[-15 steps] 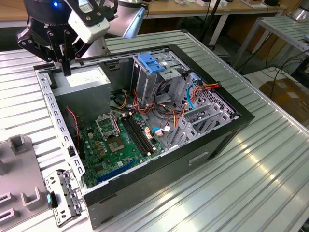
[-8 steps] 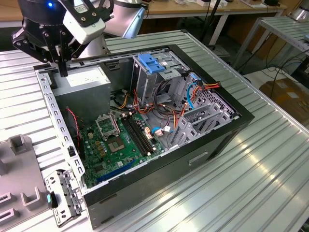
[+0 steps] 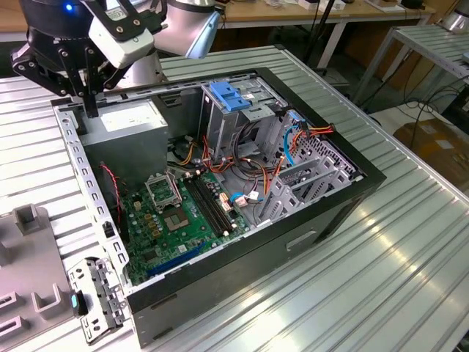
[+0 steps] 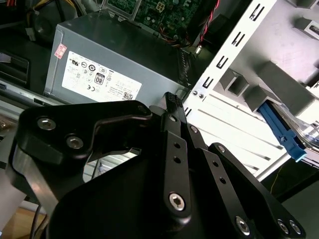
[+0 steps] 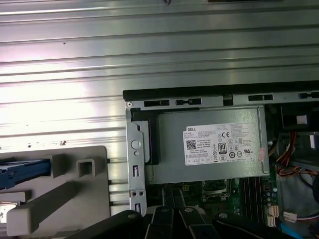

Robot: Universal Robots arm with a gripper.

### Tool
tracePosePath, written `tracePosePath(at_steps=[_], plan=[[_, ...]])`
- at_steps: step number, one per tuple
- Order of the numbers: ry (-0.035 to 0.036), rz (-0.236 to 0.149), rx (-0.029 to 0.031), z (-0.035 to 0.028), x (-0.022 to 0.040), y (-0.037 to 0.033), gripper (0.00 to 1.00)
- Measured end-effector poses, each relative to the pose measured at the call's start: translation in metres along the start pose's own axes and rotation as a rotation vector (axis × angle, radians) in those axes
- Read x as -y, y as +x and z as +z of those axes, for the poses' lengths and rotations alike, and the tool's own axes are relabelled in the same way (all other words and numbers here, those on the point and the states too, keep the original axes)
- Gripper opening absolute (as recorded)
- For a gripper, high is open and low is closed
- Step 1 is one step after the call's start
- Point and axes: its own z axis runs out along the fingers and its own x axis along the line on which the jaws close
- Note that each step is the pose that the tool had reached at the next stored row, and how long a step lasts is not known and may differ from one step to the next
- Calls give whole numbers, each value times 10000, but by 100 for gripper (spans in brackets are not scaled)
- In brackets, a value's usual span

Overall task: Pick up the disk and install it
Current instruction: 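Reach for the disk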

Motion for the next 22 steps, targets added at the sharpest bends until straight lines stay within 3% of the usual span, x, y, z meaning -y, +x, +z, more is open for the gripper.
tracePosePath(at_steps=[22], plan=[[1,0,-10,3,13,165,11]])
